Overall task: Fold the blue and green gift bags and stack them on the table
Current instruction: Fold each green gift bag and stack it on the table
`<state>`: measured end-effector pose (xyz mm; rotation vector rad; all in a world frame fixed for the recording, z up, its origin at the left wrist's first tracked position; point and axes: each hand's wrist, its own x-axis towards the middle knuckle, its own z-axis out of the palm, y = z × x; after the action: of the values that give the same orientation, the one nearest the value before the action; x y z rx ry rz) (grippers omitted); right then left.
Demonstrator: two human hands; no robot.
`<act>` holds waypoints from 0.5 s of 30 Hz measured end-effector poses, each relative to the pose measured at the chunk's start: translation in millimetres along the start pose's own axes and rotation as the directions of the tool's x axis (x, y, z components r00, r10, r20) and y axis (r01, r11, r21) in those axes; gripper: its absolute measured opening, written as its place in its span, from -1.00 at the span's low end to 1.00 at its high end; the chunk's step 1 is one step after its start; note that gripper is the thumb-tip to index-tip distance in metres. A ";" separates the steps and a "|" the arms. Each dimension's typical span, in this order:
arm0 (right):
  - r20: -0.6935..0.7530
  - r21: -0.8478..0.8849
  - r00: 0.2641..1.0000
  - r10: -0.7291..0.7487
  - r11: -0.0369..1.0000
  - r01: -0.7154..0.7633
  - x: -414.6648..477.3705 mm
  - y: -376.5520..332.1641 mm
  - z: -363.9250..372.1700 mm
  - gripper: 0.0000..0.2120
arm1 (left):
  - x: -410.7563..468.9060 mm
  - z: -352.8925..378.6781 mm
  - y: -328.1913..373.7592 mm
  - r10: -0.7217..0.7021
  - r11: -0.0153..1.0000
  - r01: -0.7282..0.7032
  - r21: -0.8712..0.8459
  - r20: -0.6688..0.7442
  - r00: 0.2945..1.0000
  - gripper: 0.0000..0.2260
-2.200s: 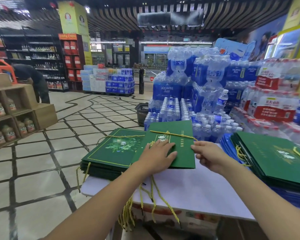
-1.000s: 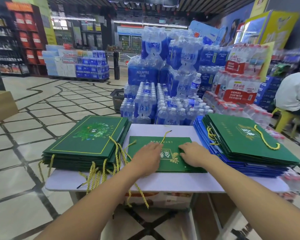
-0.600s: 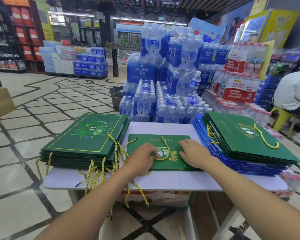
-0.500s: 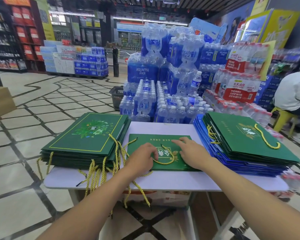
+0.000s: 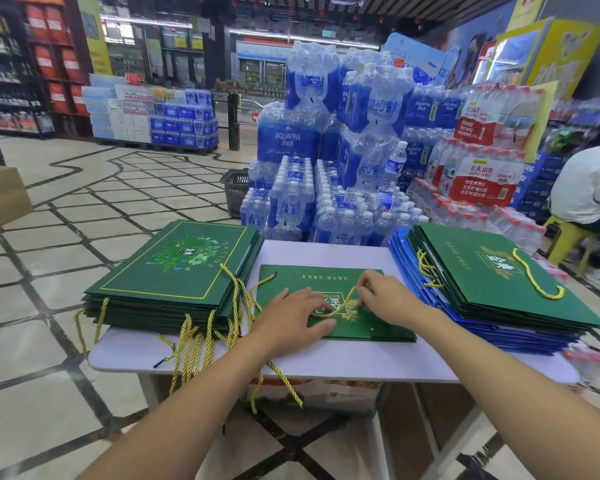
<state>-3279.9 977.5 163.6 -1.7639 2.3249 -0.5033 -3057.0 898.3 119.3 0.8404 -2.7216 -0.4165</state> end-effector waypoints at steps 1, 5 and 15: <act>0.024 0.133 0.999 0.049 0.990 -0.051 -1.3 -1.1 -3.8 -0.93 | 0.4 0.5 -1.7 0.005 0.999 -0.006 0.040 0.029 1.000 -0.46; 0.215 0.563 0.970 0.110 0.798 -0.215 -16.5 -5.0 -23.6 -0.85 | 3.0 3.4 -6.4 0.025 0.998 -0.028 0.055 0.040 0.999 -0.32; 0.207 0.570 0.970 0.124 0.791 -0.223 -43.2 7.1 -27.7 -0.80 | 2.7 4.5 -7.4 0.037 0.998 -0.038 0.045 0.024 0.999 -0.37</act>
<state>-3283.6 1024.9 184.1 -1.2274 1.8997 -0.8987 -3056.9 891.7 113.0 0.7992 -2.7738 -0.3600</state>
